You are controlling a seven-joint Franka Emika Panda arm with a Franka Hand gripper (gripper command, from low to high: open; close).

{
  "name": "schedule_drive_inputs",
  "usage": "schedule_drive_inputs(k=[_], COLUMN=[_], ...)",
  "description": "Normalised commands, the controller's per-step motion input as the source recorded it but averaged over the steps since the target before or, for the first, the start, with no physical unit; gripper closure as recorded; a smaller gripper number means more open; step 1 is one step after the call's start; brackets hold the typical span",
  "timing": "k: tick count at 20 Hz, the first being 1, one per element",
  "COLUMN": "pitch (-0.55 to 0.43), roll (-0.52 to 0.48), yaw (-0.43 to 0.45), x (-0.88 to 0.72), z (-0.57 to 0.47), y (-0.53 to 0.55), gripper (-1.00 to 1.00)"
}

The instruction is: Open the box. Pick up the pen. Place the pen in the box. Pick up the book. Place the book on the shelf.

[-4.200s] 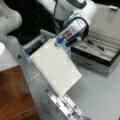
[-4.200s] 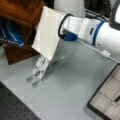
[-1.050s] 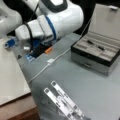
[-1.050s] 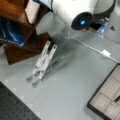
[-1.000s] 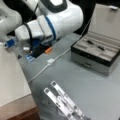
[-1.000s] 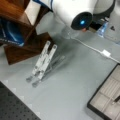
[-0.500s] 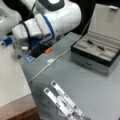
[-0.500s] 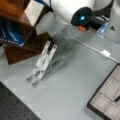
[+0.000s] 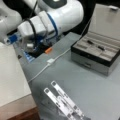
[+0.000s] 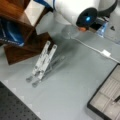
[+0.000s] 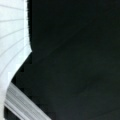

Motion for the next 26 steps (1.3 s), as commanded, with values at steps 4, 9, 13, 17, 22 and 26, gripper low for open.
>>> schedule_drive_inputs(k=[4, 9, 13, 17, 22, 26], pitch=[-0.067, -0.070, -0.066, -0.106, -0.202, -0.182], roll=[0.145, 0.140, 0.152, 0.251, 0.433, 0.454], yaw=[-0.165, -0.267, -0.365, -0.489, -0.594, -0.554], x=[0.07, 0.26, 0.40, 0.46, 0.42, 0.32], z=[0.04, 0.03, -0.03, -0.10, -0.15, -0.12], y=[0.36, 0.36, 0.33, 0.40, 0.44, 0.42], gripper=[-1.00, -1.00, -1.00, -1.00, -1.00, -1.00])
